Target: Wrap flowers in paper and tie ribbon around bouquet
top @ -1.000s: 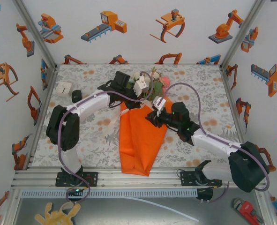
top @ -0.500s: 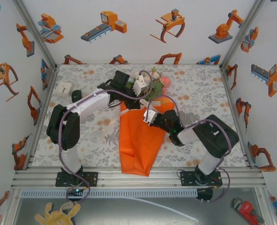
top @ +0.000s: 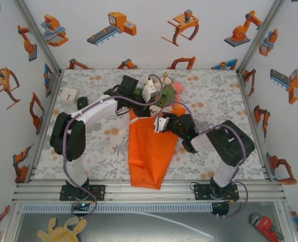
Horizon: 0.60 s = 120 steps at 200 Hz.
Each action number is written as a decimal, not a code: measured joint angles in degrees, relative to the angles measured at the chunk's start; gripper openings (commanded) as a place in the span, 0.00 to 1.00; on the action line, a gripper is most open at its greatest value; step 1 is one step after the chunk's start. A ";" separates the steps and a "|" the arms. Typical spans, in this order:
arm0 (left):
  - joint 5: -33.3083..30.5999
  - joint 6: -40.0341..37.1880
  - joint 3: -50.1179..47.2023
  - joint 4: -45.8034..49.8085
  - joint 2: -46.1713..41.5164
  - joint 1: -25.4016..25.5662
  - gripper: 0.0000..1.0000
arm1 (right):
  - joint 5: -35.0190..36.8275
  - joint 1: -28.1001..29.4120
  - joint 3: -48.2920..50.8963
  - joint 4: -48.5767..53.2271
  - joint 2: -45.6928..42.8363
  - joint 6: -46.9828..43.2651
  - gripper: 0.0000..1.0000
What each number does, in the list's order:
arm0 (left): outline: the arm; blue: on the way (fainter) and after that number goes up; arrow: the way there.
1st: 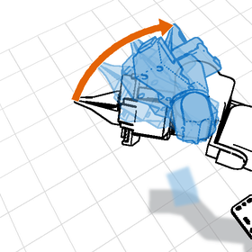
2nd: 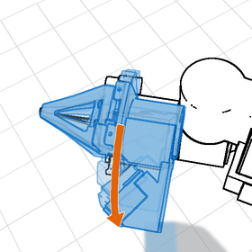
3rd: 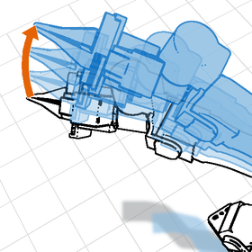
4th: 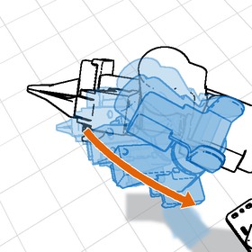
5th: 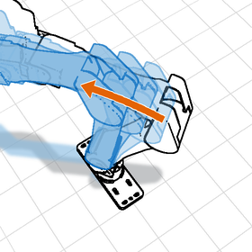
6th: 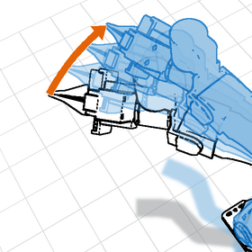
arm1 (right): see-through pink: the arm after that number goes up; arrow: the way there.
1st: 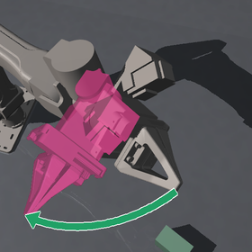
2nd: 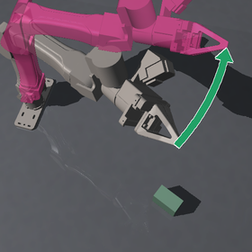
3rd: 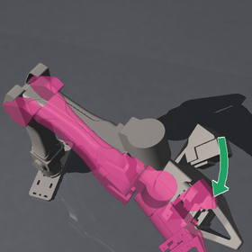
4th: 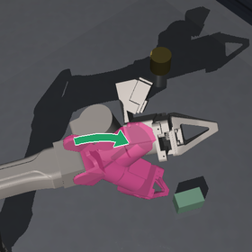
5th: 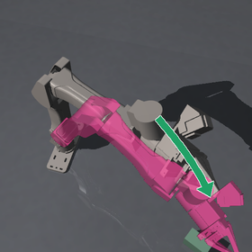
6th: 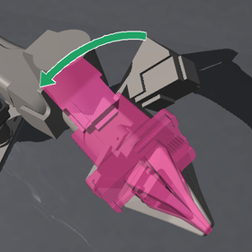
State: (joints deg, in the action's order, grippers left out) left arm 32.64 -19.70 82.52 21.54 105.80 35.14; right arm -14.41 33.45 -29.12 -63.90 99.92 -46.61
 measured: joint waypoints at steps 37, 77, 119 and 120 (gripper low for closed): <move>0.26 0.07 -0.02 -0.11 0.00 -0.28 0.00 | -1.77 0.00 -1.07 0.68 -2.32 -1.46 0.48; 0.50 0.07 -0.02 -0.26 0.00 -0.42 0.00 | -2.62 0.00 -3.76 1.51 -2.60 -2.78 0.51; 0.94 0.07 -0.02 -0.63 0.00 -0.68 0.00 | -3.17 0.00 -6.10 4.22 -1.99 -3.63 0.36; 0.96 0.07 -0.02 -0.66 0.00 -0.68 0.00 | -3.19 0.00 -6.16 4.28 -1.97 -3.72 0.35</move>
State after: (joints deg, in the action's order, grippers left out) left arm 33.61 -19.64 82.50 20.88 105.80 34.46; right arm -17.61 33.45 -35.29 -59.61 97.95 -50.33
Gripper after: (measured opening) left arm 0.008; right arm 0.423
